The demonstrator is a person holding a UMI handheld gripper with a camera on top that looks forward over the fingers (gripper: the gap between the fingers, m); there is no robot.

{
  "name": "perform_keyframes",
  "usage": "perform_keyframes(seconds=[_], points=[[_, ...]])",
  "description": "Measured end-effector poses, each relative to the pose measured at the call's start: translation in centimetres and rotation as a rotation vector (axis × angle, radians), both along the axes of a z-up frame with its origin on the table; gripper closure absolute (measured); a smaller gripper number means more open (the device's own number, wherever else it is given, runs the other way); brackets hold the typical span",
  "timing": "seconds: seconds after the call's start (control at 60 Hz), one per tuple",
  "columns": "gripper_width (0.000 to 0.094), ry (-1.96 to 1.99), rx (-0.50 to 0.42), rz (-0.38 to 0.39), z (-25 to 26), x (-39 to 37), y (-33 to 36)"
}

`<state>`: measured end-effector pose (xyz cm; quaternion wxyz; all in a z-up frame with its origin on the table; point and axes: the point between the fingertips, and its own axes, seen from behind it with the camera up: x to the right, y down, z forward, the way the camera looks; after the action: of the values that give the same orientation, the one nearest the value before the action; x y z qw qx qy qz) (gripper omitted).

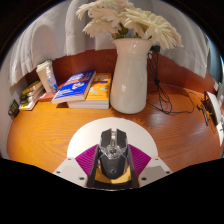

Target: Arrange mouse

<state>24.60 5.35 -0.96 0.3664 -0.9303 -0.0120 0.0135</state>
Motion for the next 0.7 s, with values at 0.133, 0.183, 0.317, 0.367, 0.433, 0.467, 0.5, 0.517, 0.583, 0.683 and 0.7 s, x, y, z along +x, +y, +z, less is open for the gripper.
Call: perform_keyframes(seconds=[0.133, 0.183, 0.317, 0.367, 0.433, 0.467, 0.5, 0.517, 0.583, 0.683, 0.7], points=[[0.0141, -0.023, -0.047, -0.001, -0.4, 0.1, -0.6], [0.0105, -0.058, -0.053, -0.003, 0.3, 0.3, -1.0], [0.0104, -0.078, -0.018, -0.021, 4.4, -1.1, -2.5], [0.01, -0.087, 0.005, -0.029, 6.7, -1.8, -3.3], [0.0093, -0.1, 0.033, -0.04, 10.1, -3.1, -4.6], [0.0092, -0.102, 0.052, -0.044, 11.8, -4.0, -5.3], [0.0091, -0.095, 0.072, -0.044, 13.5, -5.1, -5.8], [0.0091, -0.09, 0.083, -0.043, 14.4, -5.7, -6.1], [0.0094, -0.063, 0.127, -0.036, 17.6, -8.3, -7.1], [0.0091, -0.032, 0.18, -0.013, 21.4, -12.2, -8.5], [0.0091, -0.031, 0.187, -0.012, 21.9, -12.7, -8.7]])
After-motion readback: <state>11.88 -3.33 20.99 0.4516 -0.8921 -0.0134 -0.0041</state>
